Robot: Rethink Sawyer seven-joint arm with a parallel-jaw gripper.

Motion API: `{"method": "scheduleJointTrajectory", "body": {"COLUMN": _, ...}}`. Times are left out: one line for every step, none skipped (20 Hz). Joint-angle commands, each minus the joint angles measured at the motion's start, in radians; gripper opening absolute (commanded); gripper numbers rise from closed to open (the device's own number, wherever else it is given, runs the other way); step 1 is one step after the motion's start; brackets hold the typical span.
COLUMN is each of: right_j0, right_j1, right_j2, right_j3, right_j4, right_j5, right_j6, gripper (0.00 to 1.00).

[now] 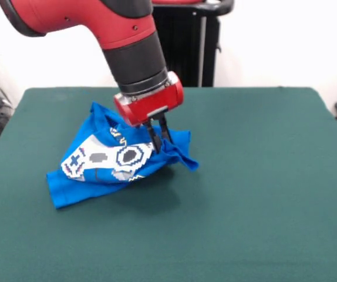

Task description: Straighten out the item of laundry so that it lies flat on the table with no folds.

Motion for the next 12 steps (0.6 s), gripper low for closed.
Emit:
{"method": "scheduleJointTrajectory", "body": {"right_j0": -0.151, "right_j1": 0.070, "right_j2": 0.167, "right_j3": 0.065, "right_j4": 0.048, "right_j5": 0.039, "right_j6": -0.029, "gripper": 0.00}}
{"method": "scheduleJointTrajectory", "body": {"right_j0": -0.153, "right_j1": 0.066, "right_j2": 0.171, "right_j3": 0.066, "right_j4": 0.050, "right_j5": 0.044, "right_j6": -0.025, "gripper": 0.00}}
{"method": "scheduleJointTrajectory", "body": {"right_j0": -0.154, "right_j1": 0.064, "right_j2": 0.173, "right_j3": 0.066, "right_j4": 0.048, "right_j5": 0.047, "right_j6": -0.021, "gripper": 0.00}}
{"method": "scheduleJointTrajectory", "body": {"right_j0": -0.155, "right_j1": 0.062, "right_j2": 0.176, "right_j3": 0.066, "right_j4": 0.044, "right_j5": 0.050, "right_j6": -0.016, "gripper": 0.00}}
{"method": "scheduleJointTrajectory", "body": {"right_j0": -0.156, "right_j1": 0.062, "right_j2": 0.180, "right_j3": 0.065, "right_j4": 0.038, "right_j5": 0.051, "right_j6": -0.010, "gripper": 0.00}}
{"method": "scheduleJointTrajectory", "body": {"right_j0": -0.154, "right_j1": 0.062, "right_j2": 0.180, "right_j3": 0.063, "right_j4": 0.032, "right_j5": 0.053, "right_j6": -0.004, "gripper": 0.00}}
{"method": "scheduleJointTrajectory", "body": {"right_j0": -0.154, "right_j1": 0.064, "right_j2": 0.183, "right_j3": 0.062, "right_j4": 0.027, "right_j5": 0.052, "right_j6": 0.002, "gripper": 0.00}}
{"method": "scheduleJointTrajectory", "body": {"right_j0": -0.154, "right_j1": 0.068, "right_j2": 0.186, "right_j3": 0.063, "right_j4": 0.022, "right_j5": 0.045, "right_j6": 0.007, "gripper": 0.00}}
{"method": "scheduleJointTrajectory", "body": {"right_j0": -0.156, "right_j1": 0.071, "right_j2": 0.191, "right_j3": 0.065, "right_j4": 0.017, "right_j5": 0.042, "right_j6": 0.011, "gripper": 0.00}}
{"method": "scheduleJointTrajectory", "body": {"right_j0": -0.160, "right_j1": 0.075, "right_j2": 0.200, "right_j3": 0.072, "right_j4": 0.015, "right_j5": 0.030, "right_j6": 0.017, "gripper": 0.00}}
{"method": "scheduleJointTrajectory", "body": {"right_j0": -0.162, "right_j1": 0.077, "right_j2": 0.205, "right_j3": 0.076, "right_j4": 0.012, "right_j5": 0.025, "right_j6": 0.021, "gripper": 0.00}}
{"method": "scheduleJointTrajectory", "body": {"right_j0": -0.164, "right_j1": 0.078, "right_j2": 0.210, "right_j3": 0.082, "right_j4": 0.010, "right_j5": 0.020, "right_j6": 0.024, "gripper": 0.00}}
